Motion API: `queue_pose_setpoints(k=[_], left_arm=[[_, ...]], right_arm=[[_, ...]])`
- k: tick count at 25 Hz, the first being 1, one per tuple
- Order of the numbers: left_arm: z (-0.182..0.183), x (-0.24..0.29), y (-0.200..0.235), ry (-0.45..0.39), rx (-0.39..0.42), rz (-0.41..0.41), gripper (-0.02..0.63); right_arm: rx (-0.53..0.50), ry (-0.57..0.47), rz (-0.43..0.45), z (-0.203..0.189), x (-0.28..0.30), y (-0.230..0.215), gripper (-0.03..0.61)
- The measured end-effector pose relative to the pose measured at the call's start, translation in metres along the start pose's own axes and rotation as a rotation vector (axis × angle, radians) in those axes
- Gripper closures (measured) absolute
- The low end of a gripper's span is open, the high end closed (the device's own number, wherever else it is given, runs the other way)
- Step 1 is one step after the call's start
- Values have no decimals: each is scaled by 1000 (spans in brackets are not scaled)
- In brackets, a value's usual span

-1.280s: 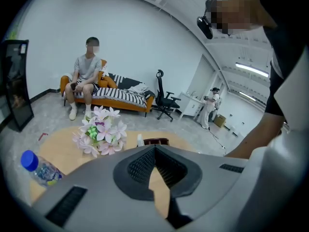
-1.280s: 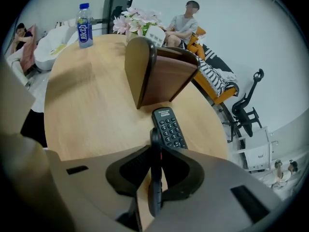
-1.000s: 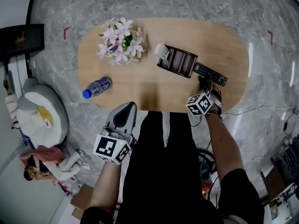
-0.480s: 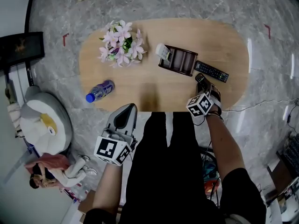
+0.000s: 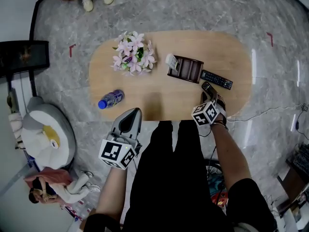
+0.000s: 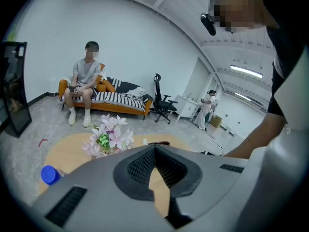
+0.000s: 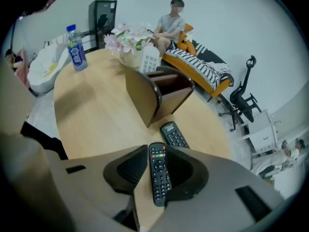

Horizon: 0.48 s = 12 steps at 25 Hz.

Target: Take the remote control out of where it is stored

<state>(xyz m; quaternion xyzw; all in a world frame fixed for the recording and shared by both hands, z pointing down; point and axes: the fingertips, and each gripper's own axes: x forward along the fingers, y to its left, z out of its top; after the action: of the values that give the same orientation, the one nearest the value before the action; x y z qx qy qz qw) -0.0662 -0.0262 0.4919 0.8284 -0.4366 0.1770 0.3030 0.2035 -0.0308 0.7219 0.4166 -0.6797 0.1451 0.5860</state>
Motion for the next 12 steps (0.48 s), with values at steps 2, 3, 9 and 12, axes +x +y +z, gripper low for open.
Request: queue_pose_setpoints(k=[2,3,9,12], left_arm=[[7,-5,-1,-13,8,-12,606],[11,-7,-2,-14,17,-18,606],[44,-10,-10,-21,92,-49,606],[68,-10,-13,-64,117,-82,606]], right_arm=[[53,-39,-4,18,-21,-4,463],[73,-63,-14,26,-33,-7,465],[203,-223,-111,67,-118,-39,498],[328,-313,-159,80,-164,-59,527]])
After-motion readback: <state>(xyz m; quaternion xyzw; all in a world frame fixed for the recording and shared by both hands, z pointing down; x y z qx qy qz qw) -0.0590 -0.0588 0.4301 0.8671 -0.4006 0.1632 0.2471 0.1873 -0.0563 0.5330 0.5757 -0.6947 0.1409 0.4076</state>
